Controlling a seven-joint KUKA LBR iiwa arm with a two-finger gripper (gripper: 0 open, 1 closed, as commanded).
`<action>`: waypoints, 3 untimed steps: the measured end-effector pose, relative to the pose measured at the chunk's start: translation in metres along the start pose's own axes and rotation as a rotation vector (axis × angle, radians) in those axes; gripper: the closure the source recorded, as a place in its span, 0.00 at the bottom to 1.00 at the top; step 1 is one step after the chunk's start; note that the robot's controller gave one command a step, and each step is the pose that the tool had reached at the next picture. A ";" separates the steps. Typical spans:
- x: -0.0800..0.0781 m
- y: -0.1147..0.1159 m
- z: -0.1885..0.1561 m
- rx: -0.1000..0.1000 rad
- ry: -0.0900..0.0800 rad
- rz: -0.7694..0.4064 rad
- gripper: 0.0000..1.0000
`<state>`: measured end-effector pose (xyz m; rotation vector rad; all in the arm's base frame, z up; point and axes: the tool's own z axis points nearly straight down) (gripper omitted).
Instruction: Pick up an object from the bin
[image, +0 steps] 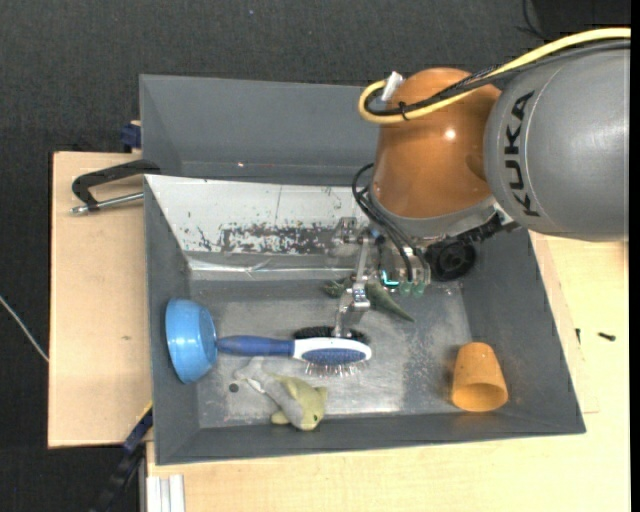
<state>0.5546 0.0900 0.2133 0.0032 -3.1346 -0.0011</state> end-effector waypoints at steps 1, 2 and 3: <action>0.033 -0.011 0.143 -0.001 -0.014 -0.231 0.00; 0.030 -0.010 0.139 -0.002 -0.022 -0.230 1.00; 0.017 -0.043 -0.047 0.004 -0.021 -0.493 1.00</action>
Offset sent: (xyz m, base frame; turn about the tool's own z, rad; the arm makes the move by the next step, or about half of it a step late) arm -0.0355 -0.0126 -0.1433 -0.2310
